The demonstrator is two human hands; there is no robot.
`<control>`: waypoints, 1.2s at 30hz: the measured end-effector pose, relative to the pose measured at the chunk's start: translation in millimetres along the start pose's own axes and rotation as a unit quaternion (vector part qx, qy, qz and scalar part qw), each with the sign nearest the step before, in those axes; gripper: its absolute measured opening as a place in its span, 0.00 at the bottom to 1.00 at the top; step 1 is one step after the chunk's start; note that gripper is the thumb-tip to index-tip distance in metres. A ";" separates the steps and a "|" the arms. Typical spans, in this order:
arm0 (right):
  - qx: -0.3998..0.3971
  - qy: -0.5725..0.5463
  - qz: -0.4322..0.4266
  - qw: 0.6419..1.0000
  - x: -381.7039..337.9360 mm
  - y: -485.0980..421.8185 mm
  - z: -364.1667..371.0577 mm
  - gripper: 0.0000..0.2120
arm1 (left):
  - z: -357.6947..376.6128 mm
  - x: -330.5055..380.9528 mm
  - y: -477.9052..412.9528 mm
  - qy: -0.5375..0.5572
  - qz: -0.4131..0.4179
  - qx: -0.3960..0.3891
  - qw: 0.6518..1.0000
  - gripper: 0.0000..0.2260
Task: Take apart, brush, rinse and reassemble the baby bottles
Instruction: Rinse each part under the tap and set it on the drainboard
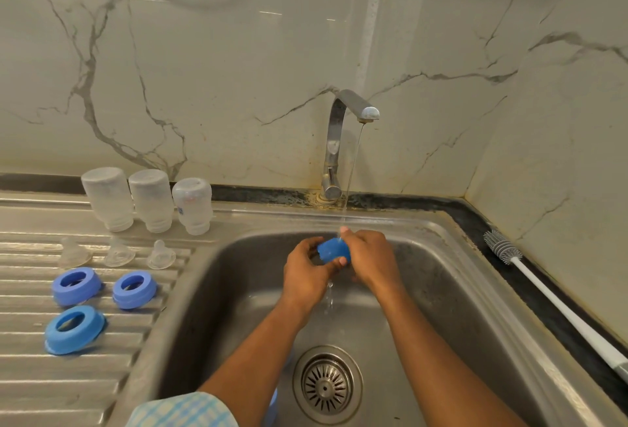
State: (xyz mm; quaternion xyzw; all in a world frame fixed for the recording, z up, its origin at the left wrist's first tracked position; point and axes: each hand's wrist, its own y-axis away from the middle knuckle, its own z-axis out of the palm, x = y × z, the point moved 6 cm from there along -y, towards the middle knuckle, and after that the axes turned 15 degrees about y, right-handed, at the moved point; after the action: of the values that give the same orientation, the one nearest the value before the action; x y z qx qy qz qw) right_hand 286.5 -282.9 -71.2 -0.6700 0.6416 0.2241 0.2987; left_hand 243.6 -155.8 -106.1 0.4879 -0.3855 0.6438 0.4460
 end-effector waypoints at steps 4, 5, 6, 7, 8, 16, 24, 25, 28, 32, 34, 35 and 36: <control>-0.058 0.060 0.001 0.997 -8.6 8.3 13.0 0.24 | -2.9 6.6 0.8 -0.031 0.043 0.014 0.998 0.23; -0.055 0.041 0.002 0.998 -9.6 8.7 12.5 0.24 | -2.4 7.7 0.9 -0.031 0.052 0.013 0.998 0.22; -0.050 0.013 0.000 0.999 -9.6 8.1 11.2 0.22 | -1.7 7.7 0.9 -0.024 0.053 0.009 0.998 0.22; -0.045 -0.021 -0.003 0.999 -9.2 7.2 8.7 0.20 | -0.4 7.5 0.9 -0.014 0.050 0.002 0.999 0.21; -0.041 -0.048 -0.008 0.998 -8.9 6.6 5.7 0.18 | 1.5 7.1 1.1 -0.007 0.041 -0.005 0.999 0.20; -0.062 -0.067 -0.085 0.992 -17.0 6.4 1.6 0.21 | -1.4 -0.7 -2.4 -0.047 0.022 -0.012 0.999 0.22; -0.079 -0.082 -0.087 0.990 -15.6 5.7 4.2 0.27 | -3.8 -0.6 -4.1 -0.034 0.034 0.002 0.999 0.22; -0.078 -0.083 -0.085 0.990 -13.9 5.4 3.8 0.26 | -3.3 -0.9 -4.6 -0.043 0.039 -0.001 0.998 0.22; -0.067 -0.076 -0.085 0.991 -10.8 4.8 2.7 0.25 | -3.1 0.0 -5.1 -0.056 0.048 -0.005 0.997 0.21; -0.077 -0.065 -0.095 0.990 -11.7 5.3 4.2 0.24 | -1.0 -1.3 -4.9 -0.070 0.044 -0.016 0.996 0.21; -0.087 -0.065 -0.095 0.990 -11.5 6.0 5.8 0.25 | -0.5 -0.7 -4.6 -0.087 0.048 -0.020 0.995 0.20; -0.081 -0.061 -0.092 0.991 -10.3 6.3 5.8 0.24 | -1.2 0.2 -4.4 -0.092 0.050 -0.017 0.994 0.19; -0.067 -0.050 -0.087 0.993 -8.1 5.9 5.2 0.24 | -2.3 0.1 -4.8 -0.094 0.052 -0.012 0.994 0.19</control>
State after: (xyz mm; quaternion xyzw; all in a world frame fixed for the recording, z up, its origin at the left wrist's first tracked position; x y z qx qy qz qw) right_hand 280.5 -273.5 -70.0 -0.7297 0.5486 0.2733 0.3033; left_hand 247.6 -152.1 -106.2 0.5202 -0.4587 0.6124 0.3794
